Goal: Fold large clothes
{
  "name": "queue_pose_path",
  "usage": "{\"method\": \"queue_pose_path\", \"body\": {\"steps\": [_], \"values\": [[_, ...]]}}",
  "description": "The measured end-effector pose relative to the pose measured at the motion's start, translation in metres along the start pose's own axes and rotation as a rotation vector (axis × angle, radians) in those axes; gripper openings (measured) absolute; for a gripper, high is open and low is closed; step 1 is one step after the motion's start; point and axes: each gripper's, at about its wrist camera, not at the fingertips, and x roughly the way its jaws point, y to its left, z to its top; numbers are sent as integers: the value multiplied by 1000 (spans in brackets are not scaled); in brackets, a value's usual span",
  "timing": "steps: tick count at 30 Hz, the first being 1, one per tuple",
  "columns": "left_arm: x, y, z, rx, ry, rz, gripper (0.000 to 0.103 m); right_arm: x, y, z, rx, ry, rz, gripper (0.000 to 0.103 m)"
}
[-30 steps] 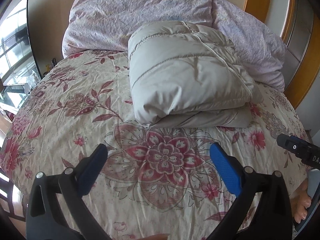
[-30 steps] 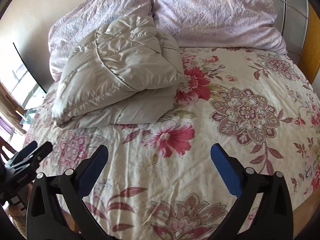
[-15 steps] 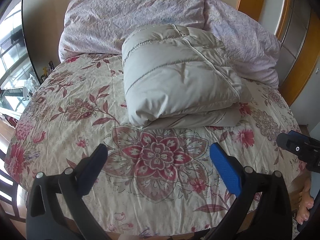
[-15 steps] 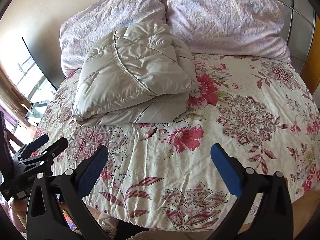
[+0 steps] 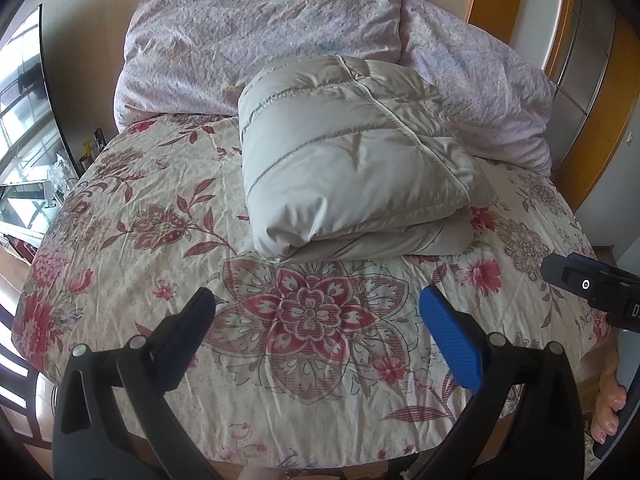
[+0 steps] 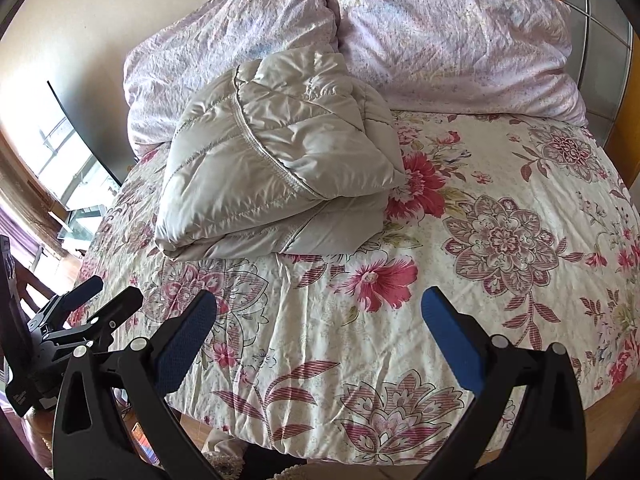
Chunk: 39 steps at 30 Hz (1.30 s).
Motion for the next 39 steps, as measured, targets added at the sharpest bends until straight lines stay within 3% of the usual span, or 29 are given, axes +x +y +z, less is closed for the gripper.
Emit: {"method": "queue_pose_path", "body": {"steps": [39], "values": [[2,-7,0,20,1,-19,101,5,-3,2,13,3,6,102]]}}
